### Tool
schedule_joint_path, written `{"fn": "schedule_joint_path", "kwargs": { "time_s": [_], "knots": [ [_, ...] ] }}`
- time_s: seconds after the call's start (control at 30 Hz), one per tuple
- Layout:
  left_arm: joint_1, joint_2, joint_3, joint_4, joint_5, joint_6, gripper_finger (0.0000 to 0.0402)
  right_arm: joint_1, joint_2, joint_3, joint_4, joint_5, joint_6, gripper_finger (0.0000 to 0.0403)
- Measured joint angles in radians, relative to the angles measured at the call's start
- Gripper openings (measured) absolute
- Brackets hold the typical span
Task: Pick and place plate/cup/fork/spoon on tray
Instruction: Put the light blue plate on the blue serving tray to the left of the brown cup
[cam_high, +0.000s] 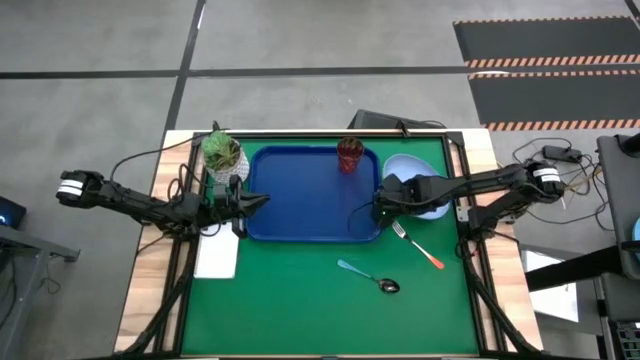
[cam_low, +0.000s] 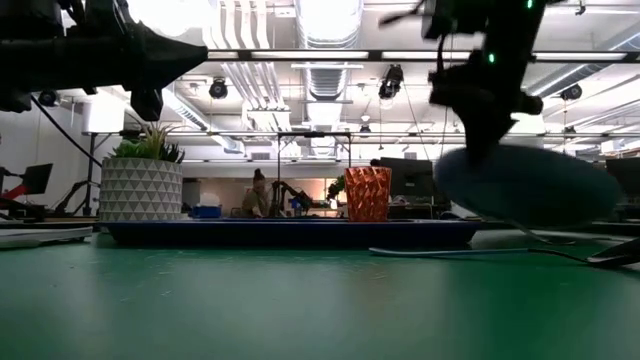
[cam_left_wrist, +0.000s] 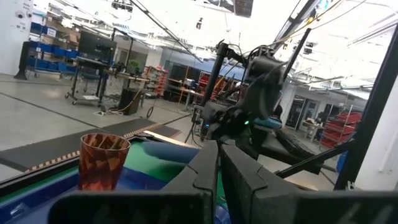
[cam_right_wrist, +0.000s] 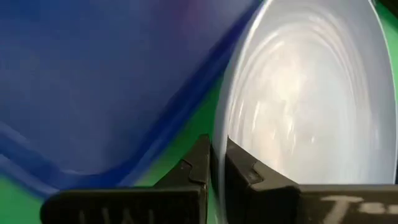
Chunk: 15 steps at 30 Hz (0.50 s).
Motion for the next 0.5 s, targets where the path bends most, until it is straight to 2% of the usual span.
{"fn": "schedule_joint_path", "kwargs": {
  "time_s": [0.2, 0.37, 0.5],
  "knots": [
    [0.0, 0.002, -0.003, -0.007, 0.0, 0.0, 0.0002, 0.113, 0.0, 0.116, -0.047, 0.041, 0.087, 0.0011],
    [0.0, 0.007, -0.016, -0.008, 0.001, 0.001, 0.0002, 0.218, 0.022, 0.18, 0.001, 0.043, 0.127, 0.0012],
    [0.0, 0.016, -0.022, -0.009, 0.001, 0.001, 0.0002, 0.303, 0.083, 0.226, 0.075, 0.061, 0.091, 0.0012]
  ]
}}
